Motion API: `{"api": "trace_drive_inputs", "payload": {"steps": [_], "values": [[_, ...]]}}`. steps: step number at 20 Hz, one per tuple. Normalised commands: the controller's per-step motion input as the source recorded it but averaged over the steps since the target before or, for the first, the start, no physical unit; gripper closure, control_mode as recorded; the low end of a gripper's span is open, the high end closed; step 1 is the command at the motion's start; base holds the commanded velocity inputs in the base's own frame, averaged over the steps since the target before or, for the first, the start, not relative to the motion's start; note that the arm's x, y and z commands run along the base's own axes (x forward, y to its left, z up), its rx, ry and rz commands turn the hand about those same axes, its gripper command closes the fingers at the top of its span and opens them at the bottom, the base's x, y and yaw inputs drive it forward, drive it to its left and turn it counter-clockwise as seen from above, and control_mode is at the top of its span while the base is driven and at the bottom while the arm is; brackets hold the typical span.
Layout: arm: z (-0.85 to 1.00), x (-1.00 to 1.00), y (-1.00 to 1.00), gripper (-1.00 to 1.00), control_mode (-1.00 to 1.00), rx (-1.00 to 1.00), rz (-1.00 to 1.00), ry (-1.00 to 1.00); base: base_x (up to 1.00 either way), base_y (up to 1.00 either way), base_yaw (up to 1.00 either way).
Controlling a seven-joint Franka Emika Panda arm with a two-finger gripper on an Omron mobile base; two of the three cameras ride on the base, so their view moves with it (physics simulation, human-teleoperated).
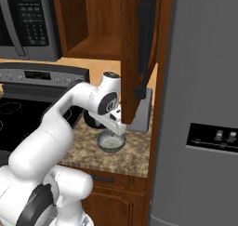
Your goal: Pick up the bowls on the counter and stack them on top of one another in the open cabinet. Place the smaller bowl on top of the larger bowl.
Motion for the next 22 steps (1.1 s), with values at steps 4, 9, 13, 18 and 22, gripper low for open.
{"api": "trace_drive_inputs", "payload": {"steps": [4, 9, 13, 18, 22], "values": [[-0.64, 0.28, -0.17, -1.0, -1.0, 0.02, -0.18, 0.05, 0.0, 0.0, 0.0], [-0.38, 0.32, 0.0, -1.0, -1.0, 0.0, 0.0, -0.02, 0.0, 0.0, 0.0], [-0.74, 0.17, -0.03, -1.0, -1.0, 0.0, -0.01, 0.0, 0.0, 0.0, 0.0], [-0.5, 0.36, -0.2, -1.0, -1.0, 0.0, -0.03, -0.02, 0.0, 0.0, 0.0], [-0.28, 0.54, -0.08, -1.0, -1.0, -0.01, -0.02, 0.0, 0.0, 0.0, 0.0]]}}
